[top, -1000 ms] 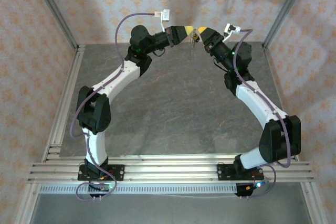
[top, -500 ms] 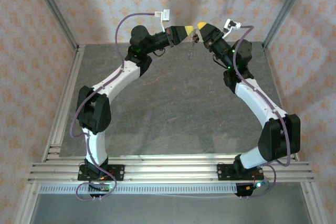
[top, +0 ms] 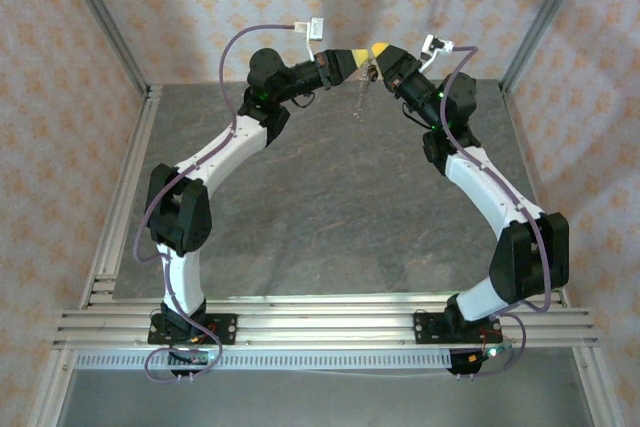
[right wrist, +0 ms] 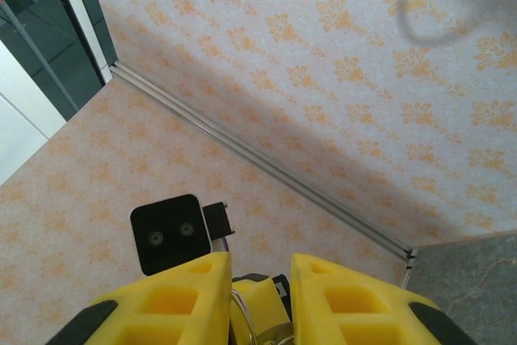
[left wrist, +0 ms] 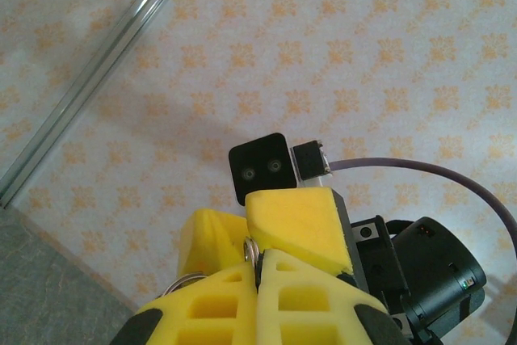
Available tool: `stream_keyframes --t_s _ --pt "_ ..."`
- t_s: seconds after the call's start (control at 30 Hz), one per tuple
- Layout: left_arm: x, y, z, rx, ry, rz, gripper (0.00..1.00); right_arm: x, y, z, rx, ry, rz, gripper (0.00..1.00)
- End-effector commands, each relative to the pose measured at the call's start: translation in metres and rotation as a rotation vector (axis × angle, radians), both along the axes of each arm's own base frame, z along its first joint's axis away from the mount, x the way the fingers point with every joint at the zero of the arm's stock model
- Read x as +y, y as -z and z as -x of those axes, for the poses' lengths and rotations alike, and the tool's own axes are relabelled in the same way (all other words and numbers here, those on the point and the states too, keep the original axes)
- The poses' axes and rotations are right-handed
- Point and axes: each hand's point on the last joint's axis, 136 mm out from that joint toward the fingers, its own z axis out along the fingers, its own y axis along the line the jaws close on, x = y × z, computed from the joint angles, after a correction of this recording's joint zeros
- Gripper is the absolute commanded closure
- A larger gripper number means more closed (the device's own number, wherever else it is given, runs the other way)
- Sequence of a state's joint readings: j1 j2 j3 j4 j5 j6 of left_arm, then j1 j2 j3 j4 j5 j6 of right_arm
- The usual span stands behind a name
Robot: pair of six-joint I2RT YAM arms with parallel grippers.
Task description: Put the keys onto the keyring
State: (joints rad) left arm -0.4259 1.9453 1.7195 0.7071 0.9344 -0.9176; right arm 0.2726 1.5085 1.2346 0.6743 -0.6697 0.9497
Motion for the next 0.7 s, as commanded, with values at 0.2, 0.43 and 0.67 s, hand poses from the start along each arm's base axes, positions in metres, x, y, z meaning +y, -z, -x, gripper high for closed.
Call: stream_keyframes --t_s 0.2,0.43,0.67 --pt "0.005 -0.048 0.024 -0.128 0.005 0.05 1.0 0.014 -0.017 0.012 -0.056 -0.071 0.022 0.8" --pt "0.004 -0.049 0.025 -0.128 0.008 0.05 1.0 0.016 -0.013 0.013 -0.047 -0.084 0.04 0.9" --pt "0.003 -0.049 0.025 -0.127 0.01 0.045 1.0 0.021 -0.01 0.015 -0.051 -0.117 0.064 1.0"
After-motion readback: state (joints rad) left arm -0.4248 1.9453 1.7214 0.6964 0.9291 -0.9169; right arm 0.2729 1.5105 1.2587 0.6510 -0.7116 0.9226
